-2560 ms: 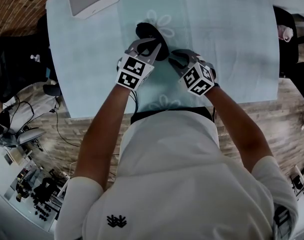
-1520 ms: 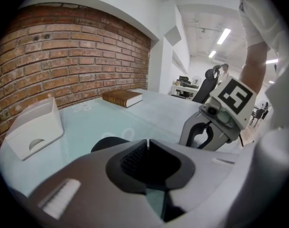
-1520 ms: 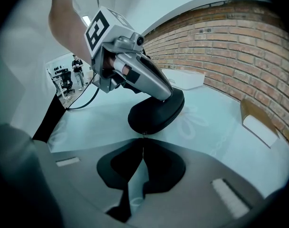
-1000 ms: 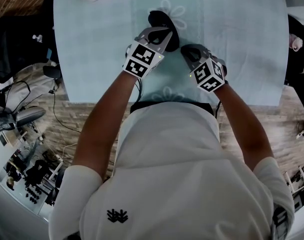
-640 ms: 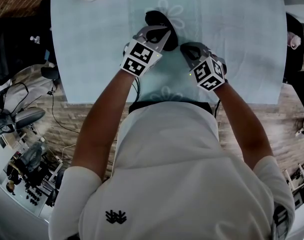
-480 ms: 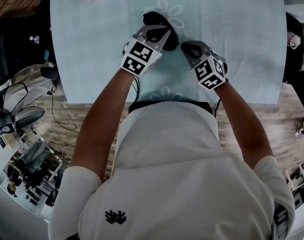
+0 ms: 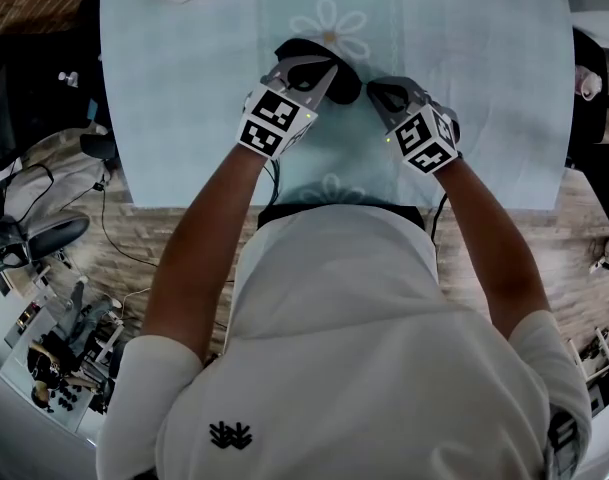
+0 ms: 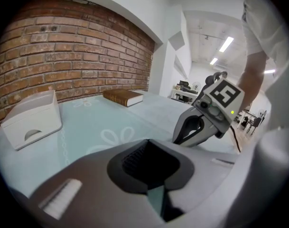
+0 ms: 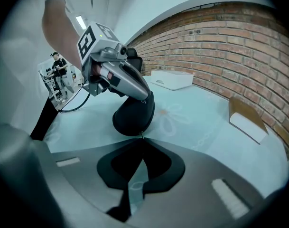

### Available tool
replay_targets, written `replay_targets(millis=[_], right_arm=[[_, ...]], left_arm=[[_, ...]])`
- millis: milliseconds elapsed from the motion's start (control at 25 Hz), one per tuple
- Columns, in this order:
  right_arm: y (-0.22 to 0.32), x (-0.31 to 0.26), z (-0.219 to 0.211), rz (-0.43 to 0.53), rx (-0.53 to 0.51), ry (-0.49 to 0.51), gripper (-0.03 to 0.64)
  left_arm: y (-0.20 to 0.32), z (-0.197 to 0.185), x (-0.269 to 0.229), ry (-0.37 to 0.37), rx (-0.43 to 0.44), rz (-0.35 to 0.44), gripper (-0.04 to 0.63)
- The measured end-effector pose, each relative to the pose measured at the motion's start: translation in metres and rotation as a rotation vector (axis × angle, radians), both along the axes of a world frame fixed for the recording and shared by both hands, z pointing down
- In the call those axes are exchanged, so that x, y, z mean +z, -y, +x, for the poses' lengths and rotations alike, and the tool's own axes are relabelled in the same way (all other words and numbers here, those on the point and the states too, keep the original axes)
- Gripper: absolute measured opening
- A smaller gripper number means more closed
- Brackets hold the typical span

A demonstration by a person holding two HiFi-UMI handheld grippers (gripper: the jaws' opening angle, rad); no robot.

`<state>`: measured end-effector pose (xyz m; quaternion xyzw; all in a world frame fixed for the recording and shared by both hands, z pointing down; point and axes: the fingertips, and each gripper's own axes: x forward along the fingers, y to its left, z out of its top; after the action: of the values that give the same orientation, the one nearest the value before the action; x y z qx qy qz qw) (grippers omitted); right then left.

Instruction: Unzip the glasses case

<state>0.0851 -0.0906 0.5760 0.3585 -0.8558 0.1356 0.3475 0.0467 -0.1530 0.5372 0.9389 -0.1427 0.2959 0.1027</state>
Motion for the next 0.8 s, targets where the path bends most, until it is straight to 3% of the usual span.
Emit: replay_targets(millis=[800], right_arm=[[0.02, 0.0, 0.0, 0.004, -0.07, -0.024, 0.002]], left_arm=[[-0.009, -0.001, -0.007, -0.086, 0.012, -0.011, 0.055]])
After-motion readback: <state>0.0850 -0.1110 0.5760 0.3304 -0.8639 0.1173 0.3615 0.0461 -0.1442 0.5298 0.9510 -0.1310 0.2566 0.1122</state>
